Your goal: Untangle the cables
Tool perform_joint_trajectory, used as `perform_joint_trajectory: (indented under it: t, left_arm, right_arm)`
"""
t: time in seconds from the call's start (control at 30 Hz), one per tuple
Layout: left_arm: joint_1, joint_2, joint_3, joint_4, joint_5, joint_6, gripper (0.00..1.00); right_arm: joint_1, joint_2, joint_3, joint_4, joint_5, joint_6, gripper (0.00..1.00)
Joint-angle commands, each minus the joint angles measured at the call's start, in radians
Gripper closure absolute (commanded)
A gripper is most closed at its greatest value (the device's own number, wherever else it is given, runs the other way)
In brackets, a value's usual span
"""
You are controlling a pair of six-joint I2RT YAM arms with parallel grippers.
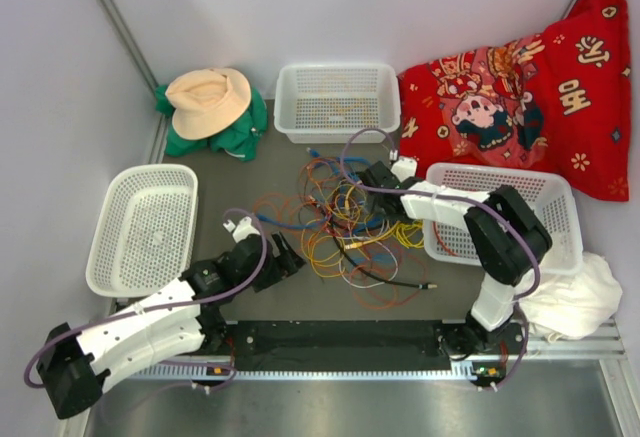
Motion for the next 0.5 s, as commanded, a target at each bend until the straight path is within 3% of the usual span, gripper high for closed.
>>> perform_joint_trajectory:
  t: [0.0, 0.07, 0.2, 0.27, 0.33, 0.4, 0.47]
  left_arm:
    - [-0.004, 0.009, 0.006, 0.045, 0.013, -0.014, 0.10]
    - [-0.004, 0.001, 0.006, 0.039, 0.008, -0.016, 0.10]
    - [-0.004, -0.022, 0.019, 0.004, -0.015, -0.016, 0.11]
    - [-0.004, -0.045, 0.030, -0.017, -0.039, -0.005, 0.11]
    - [-0.004, -0.063, 0.052, -0.027, -0.065, 0.025, 0.11]
    - [-0.004, -0.093, 0.085, -0.047, -0.091, 0.050, 0.11]
    - [-0.004, -0.125, 0.116, -0.056, -0.129, 0.101, 0.11]
  right_arm:
    - [0.016, 0.088, -0.120, 0.120, -0.283, 0.036, 0.28]
    - [0.036, 0.078, -0.126, 0.132, -0.286, 0.030, 0.35]
    - [0.085, 0.012, -0.106, 0.118, -0.231, -0.002, 0.68]
    - [0.105, -0.039, -0.080, 0.106, -0.219, -0.024, 0.76]
    - [0.140, -0.081, -0.045, 0.082, -0.180, -0.054, 0.92]
    - [0.176, -0.150, -0.014, 0.054, -0.163, -0.088, 1.00]
    - [0.197, -0.196, 0.004, 0.026, -0.147, -0.112, 1.00]
